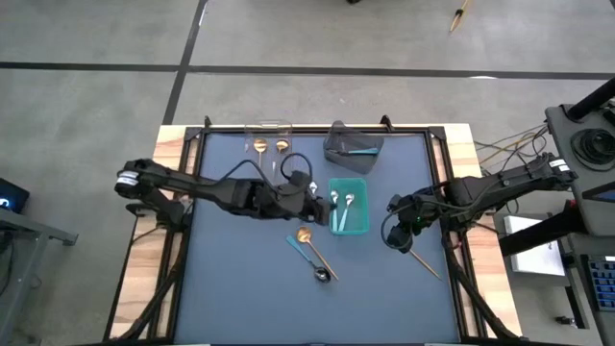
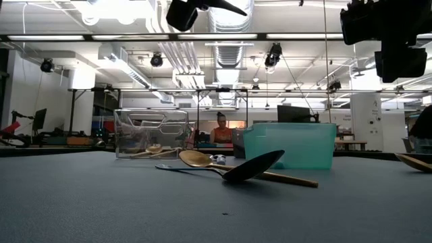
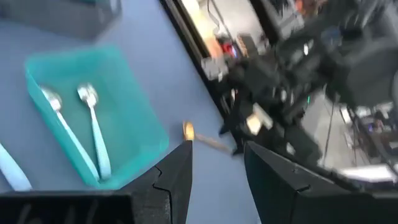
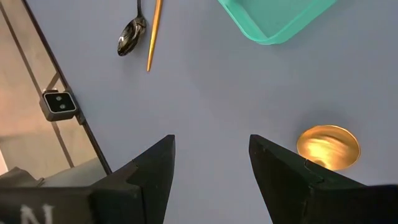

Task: Sort silverware by color (type)
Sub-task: Put the gold spoon into the transparent bin

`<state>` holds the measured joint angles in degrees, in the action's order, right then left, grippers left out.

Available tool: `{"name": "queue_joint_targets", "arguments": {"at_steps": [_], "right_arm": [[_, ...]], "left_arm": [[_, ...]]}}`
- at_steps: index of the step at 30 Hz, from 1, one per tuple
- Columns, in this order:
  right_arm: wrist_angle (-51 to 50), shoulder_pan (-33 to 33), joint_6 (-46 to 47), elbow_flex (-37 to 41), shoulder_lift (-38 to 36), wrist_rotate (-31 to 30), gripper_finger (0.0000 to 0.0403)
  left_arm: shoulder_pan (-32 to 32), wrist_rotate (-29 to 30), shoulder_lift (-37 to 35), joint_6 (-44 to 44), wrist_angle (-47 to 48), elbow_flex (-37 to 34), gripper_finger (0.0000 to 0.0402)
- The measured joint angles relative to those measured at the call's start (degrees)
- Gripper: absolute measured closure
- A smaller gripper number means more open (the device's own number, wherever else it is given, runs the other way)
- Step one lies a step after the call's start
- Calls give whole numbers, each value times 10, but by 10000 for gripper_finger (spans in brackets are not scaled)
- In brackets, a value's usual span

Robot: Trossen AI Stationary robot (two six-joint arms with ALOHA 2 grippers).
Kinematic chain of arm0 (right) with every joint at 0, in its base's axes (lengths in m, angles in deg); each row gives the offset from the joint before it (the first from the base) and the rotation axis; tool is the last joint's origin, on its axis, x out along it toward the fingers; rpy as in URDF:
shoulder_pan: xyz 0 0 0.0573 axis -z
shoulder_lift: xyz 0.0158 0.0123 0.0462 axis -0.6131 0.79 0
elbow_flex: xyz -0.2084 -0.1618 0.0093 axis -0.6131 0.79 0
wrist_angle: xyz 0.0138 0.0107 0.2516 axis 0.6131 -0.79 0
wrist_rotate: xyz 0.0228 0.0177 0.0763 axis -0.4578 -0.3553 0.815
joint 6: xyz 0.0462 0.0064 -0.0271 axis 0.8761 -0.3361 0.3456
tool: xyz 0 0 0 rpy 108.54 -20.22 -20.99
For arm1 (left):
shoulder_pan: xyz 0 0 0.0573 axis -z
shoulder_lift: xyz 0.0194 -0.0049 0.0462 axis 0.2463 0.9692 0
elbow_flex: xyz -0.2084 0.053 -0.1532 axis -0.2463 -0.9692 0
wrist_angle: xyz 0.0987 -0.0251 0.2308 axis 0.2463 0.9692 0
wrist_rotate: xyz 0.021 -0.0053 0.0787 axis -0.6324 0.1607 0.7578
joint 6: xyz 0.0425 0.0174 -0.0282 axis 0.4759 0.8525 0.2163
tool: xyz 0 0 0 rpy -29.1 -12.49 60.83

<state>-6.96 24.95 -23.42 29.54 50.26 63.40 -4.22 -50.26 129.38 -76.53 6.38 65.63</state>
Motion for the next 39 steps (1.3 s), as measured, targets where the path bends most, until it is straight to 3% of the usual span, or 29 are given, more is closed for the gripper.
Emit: {"name": "queue_joint_targets", "arguments": {"at_steps": [12,20,26,33,39], "right_arm": [[13,0,-7,0,0,-1,207],[31,3,5,0,13,-11,207],[37,5,23,0,33,-12,207],[38,5,41,0,46,-11,207],[39,5,69,0,46,-11,207]], "left_arm": [[39,-4,37,-33,16,26,274],[52,-5,66,-21,204,112,284],[59,-16,101,85,335,182,300],[70,-59,115,282,345,201,323],[86,-41,118,379,345,177,325]]}}
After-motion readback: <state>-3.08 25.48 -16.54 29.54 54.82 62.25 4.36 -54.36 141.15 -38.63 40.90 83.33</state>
